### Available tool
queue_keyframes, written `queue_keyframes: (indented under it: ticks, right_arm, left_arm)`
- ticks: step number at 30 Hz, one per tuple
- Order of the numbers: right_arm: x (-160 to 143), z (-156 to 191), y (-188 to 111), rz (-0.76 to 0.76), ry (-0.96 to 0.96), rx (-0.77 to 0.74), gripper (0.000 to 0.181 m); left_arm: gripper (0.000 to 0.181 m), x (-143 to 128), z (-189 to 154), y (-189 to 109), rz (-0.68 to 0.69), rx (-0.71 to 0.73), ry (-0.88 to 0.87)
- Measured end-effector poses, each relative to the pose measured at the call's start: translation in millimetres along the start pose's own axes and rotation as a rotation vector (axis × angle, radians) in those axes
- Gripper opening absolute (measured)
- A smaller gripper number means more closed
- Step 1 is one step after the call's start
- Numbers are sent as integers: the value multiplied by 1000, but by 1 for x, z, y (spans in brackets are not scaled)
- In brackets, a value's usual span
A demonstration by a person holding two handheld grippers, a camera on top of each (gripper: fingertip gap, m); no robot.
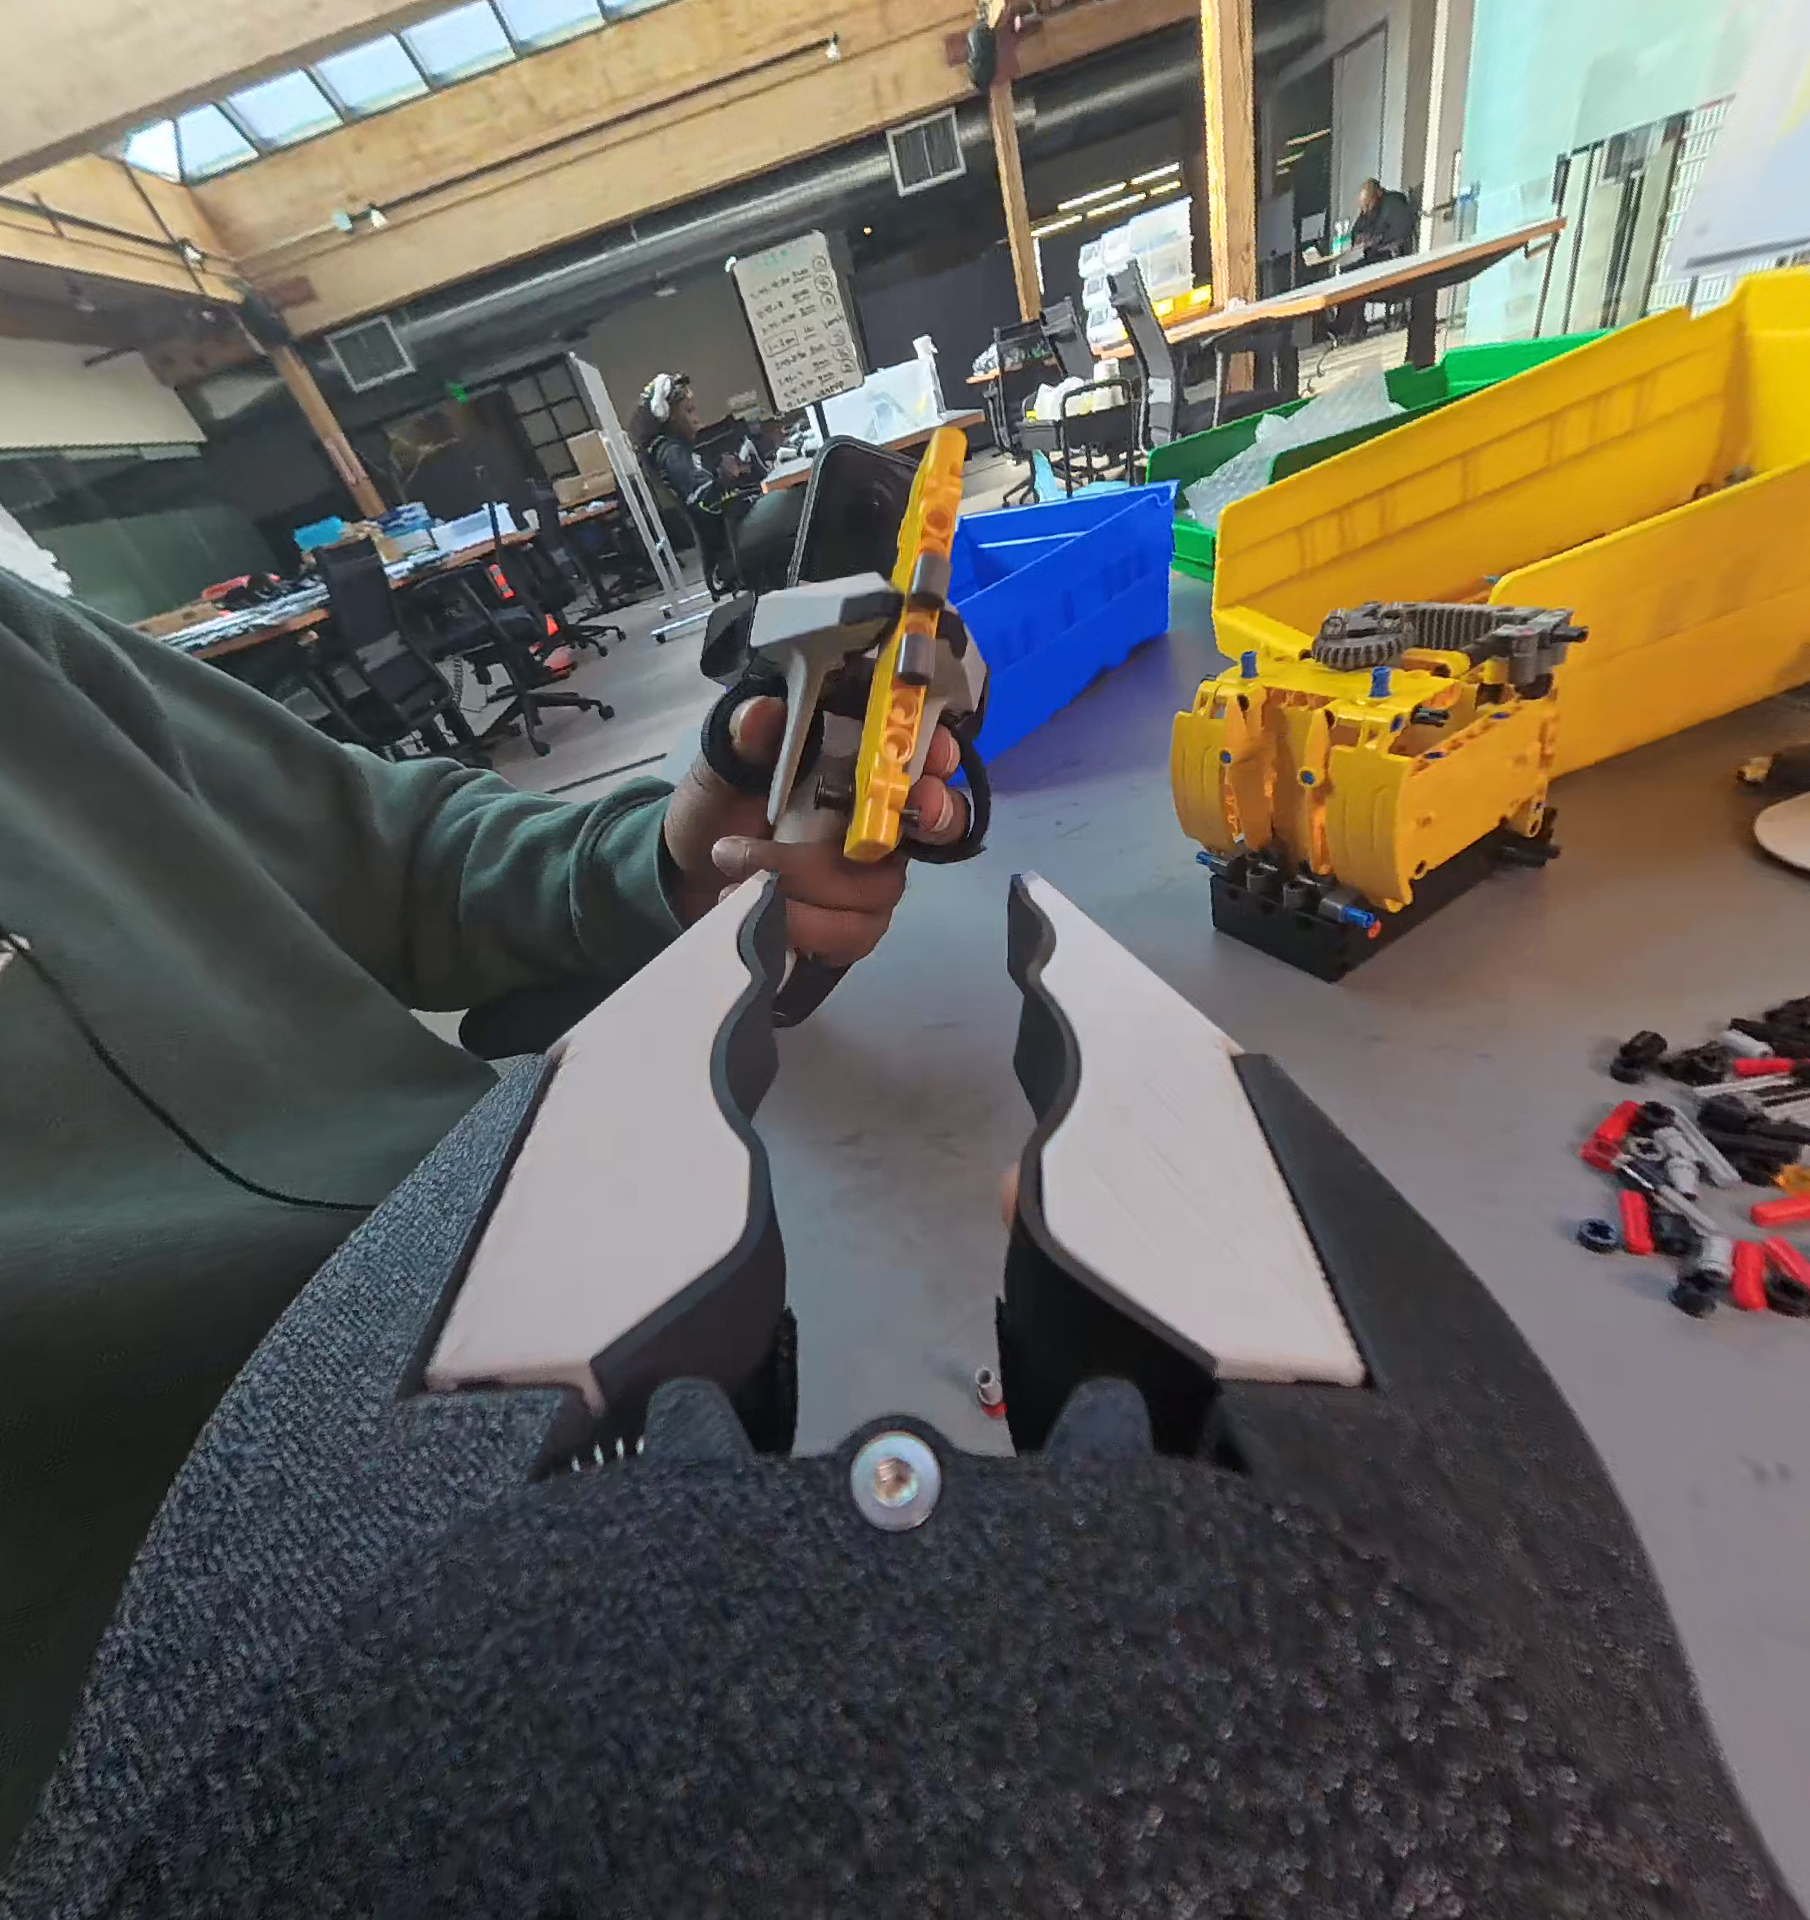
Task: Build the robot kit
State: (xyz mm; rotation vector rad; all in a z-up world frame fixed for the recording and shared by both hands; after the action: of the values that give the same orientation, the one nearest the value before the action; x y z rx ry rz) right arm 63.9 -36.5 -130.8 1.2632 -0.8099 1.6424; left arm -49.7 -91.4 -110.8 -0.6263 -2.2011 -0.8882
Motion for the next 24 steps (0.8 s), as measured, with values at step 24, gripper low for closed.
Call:
queue_keyframes:
  ticks: [24]
  right_arm:
    - [-8,6,-18,304,-81,7,7]
  left_arm:
    - [33,-34,12,-16,592,73,311]
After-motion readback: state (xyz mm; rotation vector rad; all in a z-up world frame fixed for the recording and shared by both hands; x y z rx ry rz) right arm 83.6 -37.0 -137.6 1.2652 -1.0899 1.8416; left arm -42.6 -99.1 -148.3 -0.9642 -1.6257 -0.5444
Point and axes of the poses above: each gripper's, where its closed fingertips meet, y out along the fingers, x out of its top, z = x × y across the jaws, the point moved 5 cm from there along -y, back along the fingers, and after that the axes turned 3 degrees about -z, right-handed, at the moved point
